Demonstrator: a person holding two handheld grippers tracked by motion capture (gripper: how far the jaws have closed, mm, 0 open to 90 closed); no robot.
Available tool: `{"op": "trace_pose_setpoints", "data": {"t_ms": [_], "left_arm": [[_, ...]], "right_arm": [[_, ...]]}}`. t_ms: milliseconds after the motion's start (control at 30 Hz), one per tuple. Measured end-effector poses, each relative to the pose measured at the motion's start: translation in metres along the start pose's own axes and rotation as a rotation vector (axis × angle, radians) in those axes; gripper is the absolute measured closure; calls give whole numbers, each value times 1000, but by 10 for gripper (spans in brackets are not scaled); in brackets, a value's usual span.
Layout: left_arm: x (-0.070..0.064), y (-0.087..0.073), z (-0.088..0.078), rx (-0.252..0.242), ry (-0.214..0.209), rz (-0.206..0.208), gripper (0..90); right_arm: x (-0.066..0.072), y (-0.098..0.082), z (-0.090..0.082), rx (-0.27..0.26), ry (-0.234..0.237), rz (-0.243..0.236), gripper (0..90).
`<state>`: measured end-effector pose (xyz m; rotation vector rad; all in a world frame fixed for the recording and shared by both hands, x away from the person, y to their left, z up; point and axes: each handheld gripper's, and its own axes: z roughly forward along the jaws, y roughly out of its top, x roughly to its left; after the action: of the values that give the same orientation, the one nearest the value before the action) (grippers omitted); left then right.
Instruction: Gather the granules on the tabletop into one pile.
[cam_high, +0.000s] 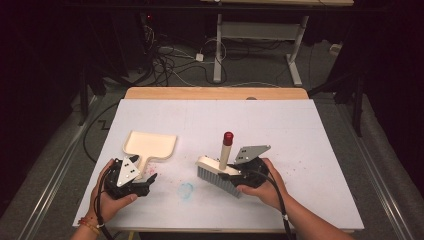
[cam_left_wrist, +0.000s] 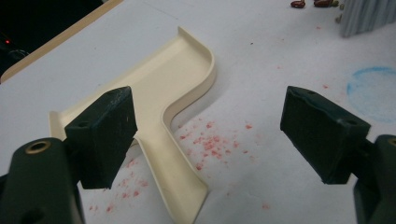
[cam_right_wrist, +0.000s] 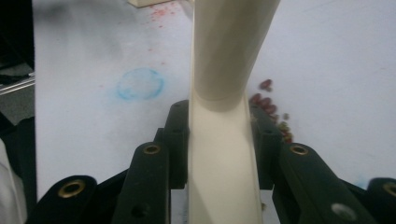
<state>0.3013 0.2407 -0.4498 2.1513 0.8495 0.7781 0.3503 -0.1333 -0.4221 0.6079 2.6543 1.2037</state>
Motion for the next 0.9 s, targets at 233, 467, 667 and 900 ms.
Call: {"op": "trace_pose_setpoints", "data": {"t_ms": [233, 467, 667, 900], "left_arm": [[-1, 0, 1, 10, -4, 5, 176], [-1, -1, 1, 15, -4, 12, 177], [-3, 2, 2, 14, 1, 19, 177], [-5, 5, 6, 24, -2, 26, 178]], "right_arm": [[-8, 0, -24, -23, -51, -61, 677], [-6, -16, -69, -60, -58, -110, 676], [-8, -43, -87, -56, 34, -158, 676], [-5, -52, -68, 19, 130, -260, 676]]}}
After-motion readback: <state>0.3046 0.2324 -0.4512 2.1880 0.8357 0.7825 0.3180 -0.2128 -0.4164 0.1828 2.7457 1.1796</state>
